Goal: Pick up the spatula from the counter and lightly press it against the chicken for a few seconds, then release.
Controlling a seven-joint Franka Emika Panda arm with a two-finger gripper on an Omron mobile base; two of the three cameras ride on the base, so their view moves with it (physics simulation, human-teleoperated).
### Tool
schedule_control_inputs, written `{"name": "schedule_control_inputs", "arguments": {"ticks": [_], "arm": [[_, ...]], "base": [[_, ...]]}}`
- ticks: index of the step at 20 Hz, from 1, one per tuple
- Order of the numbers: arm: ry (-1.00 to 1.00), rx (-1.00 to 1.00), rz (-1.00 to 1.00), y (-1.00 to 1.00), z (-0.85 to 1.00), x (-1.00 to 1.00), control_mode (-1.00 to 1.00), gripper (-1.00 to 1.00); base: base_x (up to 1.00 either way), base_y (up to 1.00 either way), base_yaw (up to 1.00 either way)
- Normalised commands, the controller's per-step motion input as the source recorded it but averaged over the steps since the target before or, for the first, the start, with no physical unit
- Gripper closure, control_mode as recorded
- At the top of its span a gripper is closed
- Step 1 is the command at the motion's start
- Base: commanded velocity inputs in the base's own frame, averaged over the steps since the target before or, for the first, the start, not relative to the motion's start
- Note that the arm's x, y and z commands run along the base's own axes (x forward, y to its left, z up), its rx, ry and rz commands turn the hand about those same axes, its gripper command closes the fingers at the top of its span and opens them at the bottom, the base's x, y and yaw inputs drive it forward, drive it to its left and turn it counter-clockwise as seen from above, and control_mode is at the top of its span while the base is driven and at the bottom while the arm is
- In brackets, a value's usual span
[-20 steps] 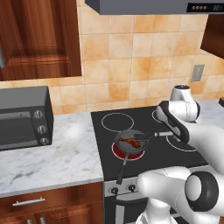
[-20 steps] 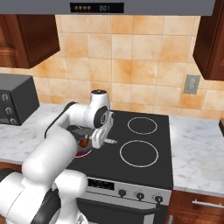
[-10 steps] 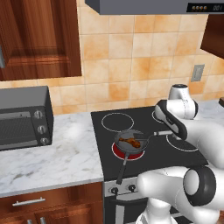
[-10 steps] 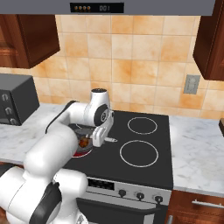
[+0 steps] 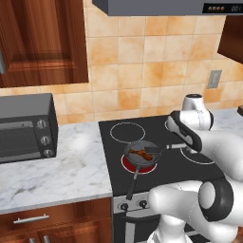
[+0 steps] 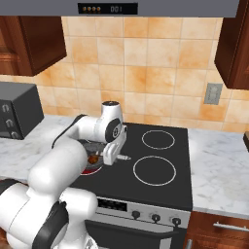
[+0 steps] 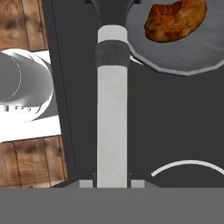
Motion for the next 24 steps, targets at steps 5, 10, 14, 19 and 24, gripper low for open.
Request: {"name": "schedule_control_inputs", "arguments": {"ticks": [5,10,14,19,24], "arm": [[0.00,0.00,0.00,0.00,-0.14,0.02,-1.00,1.00],[0.00,0.00,0.00,-0.03,-0.06,0.09,-1.00,1.00],[0.00,0.00,0.00,-0.03,0.00,0.12,-1.00,1.00],[0.00,0.00,0.00,-0.03,-0.02,0.11,-1.00,1.00],[0.00,0.00,0.00,-0.06,-0.06,0.04,-1.00,1.00]], "base": [[0.00,0.00,0.00],[0.00,0.00,0.00],[0.00,0.00,0.00],[0.00,0.00,0.00],[0.00,0.00,0.00]]}}
